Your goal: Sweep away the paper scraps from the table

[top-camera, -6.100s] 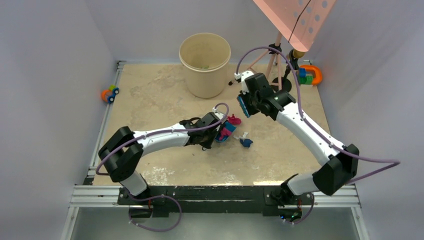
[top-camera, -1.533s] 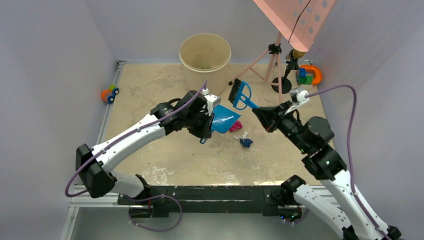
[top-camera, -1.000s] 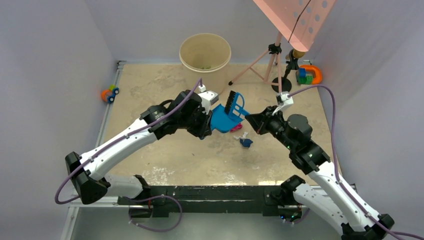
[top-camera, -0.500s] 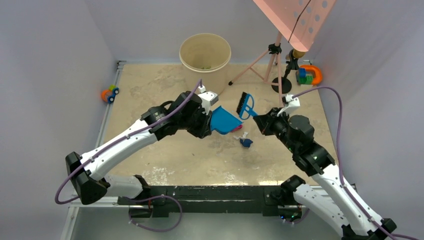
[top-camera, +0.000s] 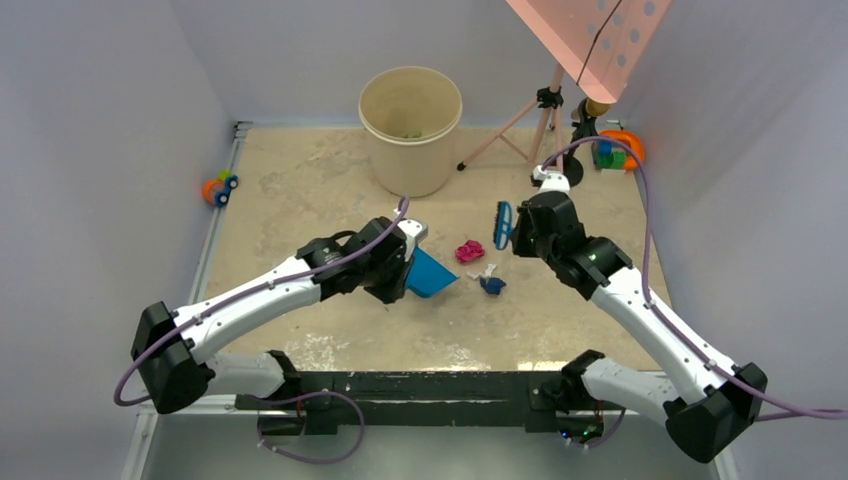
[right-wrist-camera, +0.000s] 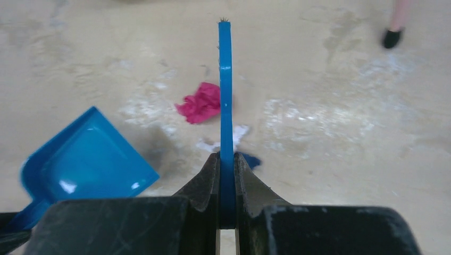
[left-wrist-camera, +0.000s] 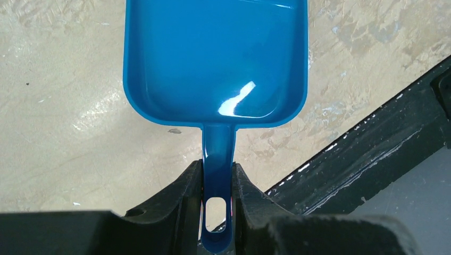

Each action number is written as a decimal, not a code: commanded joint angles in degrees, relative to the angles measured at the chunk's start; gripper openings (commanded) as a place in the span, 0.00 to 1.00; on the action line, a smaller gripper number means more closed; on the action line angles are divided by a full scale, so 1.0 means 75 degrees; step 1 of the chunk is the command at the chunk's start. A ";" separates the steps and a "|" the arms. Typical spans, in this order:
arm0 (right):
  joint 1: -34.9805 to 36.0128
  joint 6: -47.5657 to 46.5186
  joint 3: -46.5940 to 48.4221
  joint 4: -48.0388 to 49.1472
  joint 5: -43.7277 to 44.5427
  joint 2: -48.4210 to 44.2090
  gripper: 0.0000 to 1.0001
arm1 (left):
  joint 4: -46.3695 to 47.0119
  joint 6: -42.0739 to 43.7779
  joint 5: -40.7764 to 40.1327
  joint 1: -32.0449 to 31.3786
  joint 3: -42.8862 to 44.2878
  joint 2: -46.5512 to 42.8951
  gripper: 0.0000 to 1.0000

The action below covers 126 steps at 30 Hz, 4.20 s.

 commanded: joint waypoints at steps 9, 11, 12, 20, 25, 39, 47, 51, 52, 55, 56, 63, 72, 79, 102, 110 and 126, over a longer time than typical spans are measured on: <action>0.0013 0.0967 0.0208 0.2864 -0.3210 0.1874 0.00 | 0.0693 -0.0489 0.0197 -0.0356 -0.0902 -0.0716 0.00; 0.0000 0.1234 0.0221 0.2799 -0.2892 0.2159 0.00 | 0.0736 -0.0517 0.0188 -0.0429 -0.0937 -0.0648 0.00; -0.0001 0.1325 0.0295 0.2618 -0.2667 0.2309 0.00 | 0.0765 -0.0520 0.0175 -0.0456 -0.0954 -0.0629 0.00; -0.0038 0.1666 0.0994 0.0516 -0.0850 0.2967 0.00 | 0.0835 -0.0426 0.0196 -0.0522 -0.0808 -0.0329 0.00; -0.0046 0.1289 0.0685 0.0553 -0.0752 0.1906 0.00 | 0.0963 -0.0412 0.0197 -0.0654 -0.0755 -0.0007 0.00; -0.0038 -0.2358 0.2222 -0.0922 0.1567 0.2547 0.00 | 0.1633 -0.0103 0.0008 -0.0934 -0.0586 0.0765 0.00; 0.0148 -0.3408 0.3666 -0.2162 0.1029 0.5197 0.00 | 0.1951 0.0179 -0.0561 -0.0928 -0.0323 0.1283 0.00; 0.0637 -0.4041 0.3807 -0.2138 -0.0435 0.5504 0.00 | 0.2064 0.0350 -0.0789 -0.0916 -0.0299 0.1456 0.00; 0.0745 -0.4147 0.3818 -0.2114 -0.0980 0.5478 0.00 | 0.2094 0.0376 -0.0874 -0.0911 -0.0322 0.1489 0.00; 0.0910 -0.4240 0.3625 -0.1842 -0.2721 0.5016 0.00 | 0.2318 0.0459 -0.1200 -0.0911 -0.0478 0.1554 0.00; 0.0920 -0.4218 0.3492 -0.1730 -0.3156 0.4776 0.00 | 0.2466 0.0491 -0.1339 -0.0912 -0.0570 0.1567 0.00; 0.0819 -0.3477 0.3205 -0.1995 -0.2473 0.3761 0.00 | 0.3302 0.0718 -0.1423 -0.0899 -0.0954 0.1772 0.00; 0.0424 -0.2313 0.2660 -0.2931 0.0404 0.3230 0.00 | 0.3454 0.0842 -0.1315 -0.0912 -0.1256 0.1782 0.00; 0.0448 -0.0898 0.2814 -0.3969 0.1479 0.3471 0.00 | 0.3283 0.0565 -0.1047 -0.0965 -0.1579 0.1371 0.00; 0.0915 -0.2660 0.2836 -0.1979 -0.3059 0.4490 0.00 | 0.2858 0.0156 -0.1350 -0.1462 -0.1040 0.2031 0.00; 0.0917 -0.2977 0.2726 -0.2230 -0.4145 0.3184 0.00 | 0.3064 0.0200 -0.1518 -0.1452 -0.1105 0.2183 0.00; 0.0555 -0.1610 0.3107 -0.2280 0.0009 0.3098 0.00 | 0.3765 0.0055 -0.1871 -0.1467 -0.1664 0.1728 0.00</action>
